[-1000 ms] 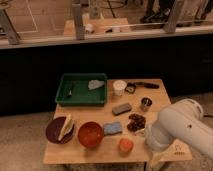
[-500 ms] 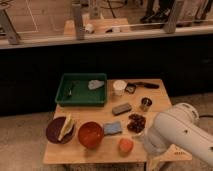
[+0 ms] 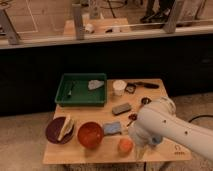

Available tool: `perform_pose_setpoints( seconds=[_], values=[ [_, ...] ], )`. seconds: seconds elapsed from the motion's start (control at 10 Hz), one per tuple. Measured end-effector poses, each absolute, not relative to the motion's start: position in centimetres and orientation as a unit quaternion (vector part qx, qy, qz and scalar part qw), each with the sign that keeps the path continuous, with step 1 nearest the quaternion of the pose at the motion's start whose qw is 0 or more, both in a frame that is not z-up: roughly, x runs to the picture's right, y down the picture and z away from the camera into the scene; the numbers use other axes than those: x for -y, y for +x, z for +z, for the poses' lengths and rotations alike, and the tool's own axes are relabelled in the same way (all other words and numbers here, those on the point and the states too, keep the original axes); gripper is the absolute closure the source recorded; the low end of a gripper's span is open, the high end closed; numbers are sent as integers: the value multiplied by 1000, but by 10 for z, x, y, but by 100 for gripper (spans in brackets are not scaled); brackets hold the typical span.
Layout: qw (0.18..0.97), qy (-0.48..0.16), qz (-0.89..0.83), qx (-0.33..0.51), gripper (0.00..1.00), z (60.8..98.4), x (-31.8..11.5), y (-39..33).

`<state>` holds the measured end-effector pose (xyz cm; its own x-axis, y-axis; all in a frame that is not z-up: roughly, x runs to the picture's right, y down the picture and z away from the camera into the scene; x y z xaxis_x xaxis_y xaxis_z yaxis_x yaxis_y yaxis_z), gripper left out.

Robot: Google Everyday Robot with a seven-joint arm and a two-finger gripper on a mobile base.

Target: Place apple in tray

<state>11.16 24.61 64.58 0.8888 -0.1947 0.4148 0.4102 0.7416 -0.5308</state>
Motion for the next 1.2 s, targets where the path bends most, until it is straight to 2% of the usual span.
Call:
perform_pose_setpoints(
  seconds=[0.4,1.0,1.1,1.2],
  values=[
    [912,-329,-174,172,20,704,-268,109],
    [899,-339,-186,203,20,749,-285,101],
    [897,-344,-184,208,23,757,-292,103],
    [894,-348,-182,214,34,762,-296,105]
  ],
)
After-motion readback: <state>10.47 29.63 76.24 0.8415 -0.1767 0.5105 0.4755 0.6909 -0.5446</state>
